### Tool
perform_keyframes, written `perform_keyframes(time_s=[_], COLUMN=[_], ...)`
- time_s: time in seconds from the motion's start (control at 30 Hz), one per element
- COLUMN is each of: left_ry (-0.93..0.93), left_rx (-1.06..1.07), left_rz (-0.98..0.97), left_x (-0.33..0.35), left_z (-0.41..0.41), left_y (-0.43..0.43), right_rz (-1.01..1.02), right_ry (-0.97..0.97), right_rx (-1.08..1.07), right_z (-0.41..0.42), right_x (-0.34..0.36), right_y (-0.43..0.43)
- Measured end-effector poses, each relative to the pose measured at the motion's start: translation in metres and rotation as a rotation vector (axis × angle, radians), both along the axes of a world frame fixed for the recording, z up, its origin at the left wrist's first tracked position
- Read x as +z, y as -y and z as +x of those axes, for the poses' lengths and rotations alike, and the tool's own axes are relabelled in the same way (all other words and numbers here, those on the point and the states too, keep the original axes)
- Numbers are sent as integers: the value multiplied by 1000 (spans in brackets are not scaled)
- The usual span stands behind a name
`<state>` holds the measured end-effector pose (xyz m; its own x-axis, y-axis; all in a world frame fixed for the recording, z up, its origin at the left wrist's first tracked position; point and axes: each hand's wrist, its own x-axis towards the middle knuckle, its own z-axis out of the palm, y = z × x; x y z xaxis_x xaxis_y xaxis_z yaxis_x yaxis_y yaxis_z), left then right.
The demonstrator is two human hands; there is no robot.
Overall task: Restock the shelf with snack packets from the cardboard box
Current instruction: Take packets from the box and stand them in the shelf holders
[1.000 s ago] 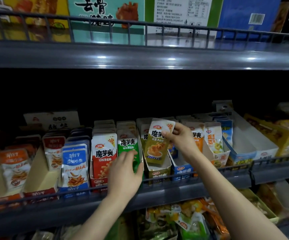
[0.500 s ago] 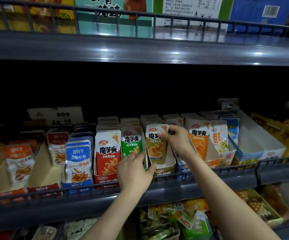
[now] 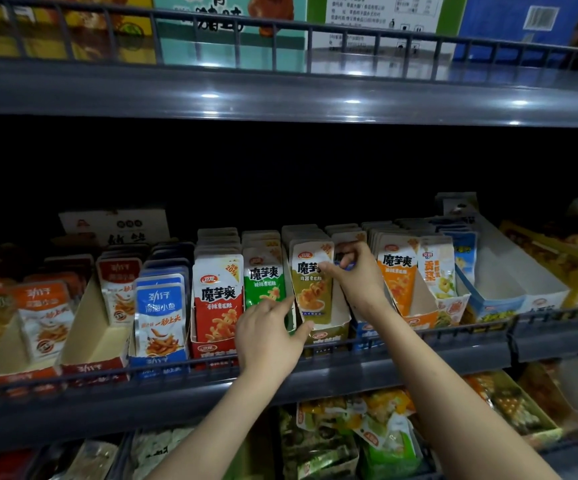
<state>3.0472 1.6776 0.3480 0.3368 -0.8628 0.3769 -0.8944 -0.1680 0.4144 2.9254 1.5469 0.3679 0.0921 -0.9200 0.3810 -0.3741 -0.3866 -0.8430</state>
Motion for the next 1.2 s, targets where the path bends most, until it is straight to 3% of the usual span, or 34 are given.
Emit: perform_keyframes(time_s=[0.17,0.27,0.4,0.53,0.87,1.2], left_ry=[-120,-124,-107,-96,-198,-181], left_rx=[-52,-36,2,28,217,337], left_rz=[-146,-285,-312,-220,83,174], left_x=[-1,-11,-35,-77,-208,-312], left_z=[3,10,25,43,74,85], left_y=[-18,-47,-100,-163,-309,-354], right_rz=[-22,-25,50,183,578,801], right_ry=[22,46,152,212,-2,-253], right_rx=[2,21,68,123,232,240], right_z=[-22,-37,-47,-55,-50,-32], right_x=[7,2,-25,-70,-223,-352], right_y=[-33,-70,-125,-189,-315,-351])
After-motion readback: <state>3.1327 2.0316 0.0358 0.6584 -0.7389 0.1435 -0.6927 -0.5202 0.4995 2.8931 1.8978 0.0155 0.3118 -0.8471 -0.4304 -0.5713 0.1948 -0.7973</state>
